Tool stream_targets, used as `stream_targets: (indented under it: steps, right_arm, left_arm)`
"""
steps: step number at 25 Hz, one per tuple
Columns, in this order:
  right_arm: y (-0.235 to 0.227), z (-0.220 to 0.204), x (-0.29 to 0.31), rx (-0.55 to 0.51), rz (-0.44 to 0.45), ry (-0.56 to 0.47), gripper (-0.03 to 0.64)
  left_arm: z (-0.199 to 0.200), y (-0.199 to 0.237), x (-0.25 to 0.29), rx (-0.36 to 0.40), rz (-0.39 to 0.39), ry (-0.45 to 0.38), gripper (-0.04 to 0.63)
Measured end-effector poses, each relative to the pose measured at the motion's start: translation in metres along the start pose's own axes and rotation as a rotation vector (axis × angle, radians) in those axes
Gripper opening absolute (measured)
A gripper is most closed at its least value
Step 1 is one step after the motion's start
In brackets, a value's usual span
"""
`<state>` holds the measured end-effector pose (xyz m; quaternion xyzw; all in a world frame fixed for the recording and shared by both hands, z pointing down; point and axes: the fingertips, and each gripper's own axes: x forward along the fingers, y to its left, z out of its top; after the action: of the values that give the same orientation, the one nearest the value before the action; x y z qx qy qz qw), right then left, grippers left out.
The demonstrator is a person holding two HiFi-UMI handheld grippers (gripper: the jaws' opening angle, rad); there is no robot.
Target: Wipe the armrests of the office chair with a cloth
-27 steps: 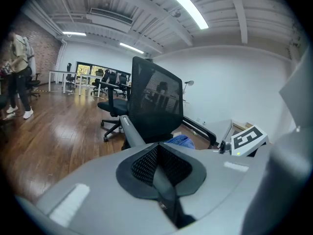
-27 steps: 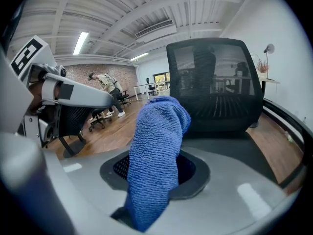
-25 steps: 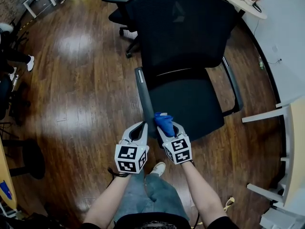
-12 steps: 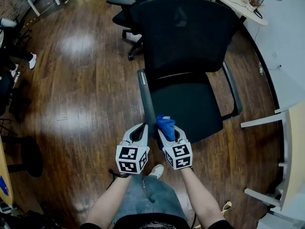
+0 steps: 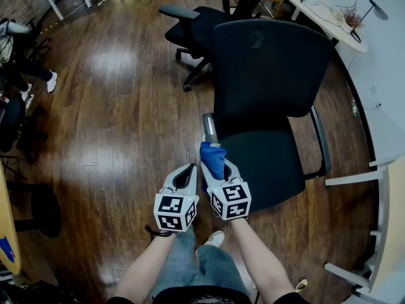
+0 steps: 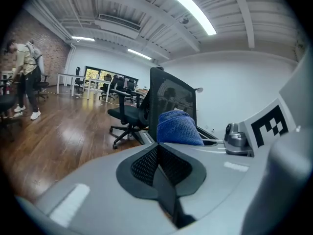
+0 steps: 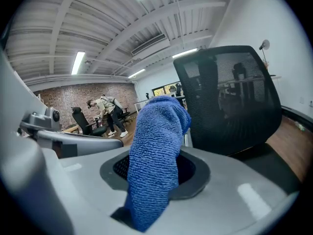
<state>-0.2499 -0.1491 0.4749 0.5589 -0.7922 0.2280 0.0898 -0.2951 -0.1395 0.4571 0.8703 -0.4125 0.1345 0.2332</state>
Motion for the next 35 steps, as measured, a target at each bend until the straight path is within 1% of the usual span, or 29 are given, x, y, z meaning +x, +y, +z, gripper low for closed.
stream_targets:
  steps: [6,10,12,17,22,24,26,35]
  right_arm:
    - [-0.002,0.012,0.065,-0.019,-0.02,0.049,0.137]
    - [-0.02,0.025,0.109,-0.025,-0.072,0.069,0.137]
    - [-0.033,0.031,0.129,0.02,-0.116,0.075,0.135]
    - [-0.057,0.036,0.168,0.258,-0.194,0.062,0.135]
    - [-0.065,0.041,0.193,0.367,-0.22,0.043,0.135]
    - [-0.068,0.043,0.197,0.388,-0.225,0.035,0.135]
    - [-0.069,0.042,0.2,0.384,-0.229,0.039,0.135]
    - [-0.056,0.016,0.19,0.393,-0.222,0.079,0.135]
  left_arm:
    - [0.026,0.054,0.017,0.0,0.012,0.009,0.003]
    - [0.037,0.083,0.033,0.003,0.003,0.024,0.004]
    - [0.042,0.095,0.042,0.002,-0.005,0.028,0.004]
    - [0.052,0.115,0.063,0.009,-0.026,0.037,0.003]
    - [0.058,0.132,0.08,0.007,-0.035,0.044,0.003]
    - [0.059,0.136,0.084,0.006,-0.035,0.048,0.003]
    - [0.058,0.139,0.086,0.004,-0.036,0.051,0.005]
    - [0.047,0.139,0.078,-0.008,-0.026,0.057,0.005]
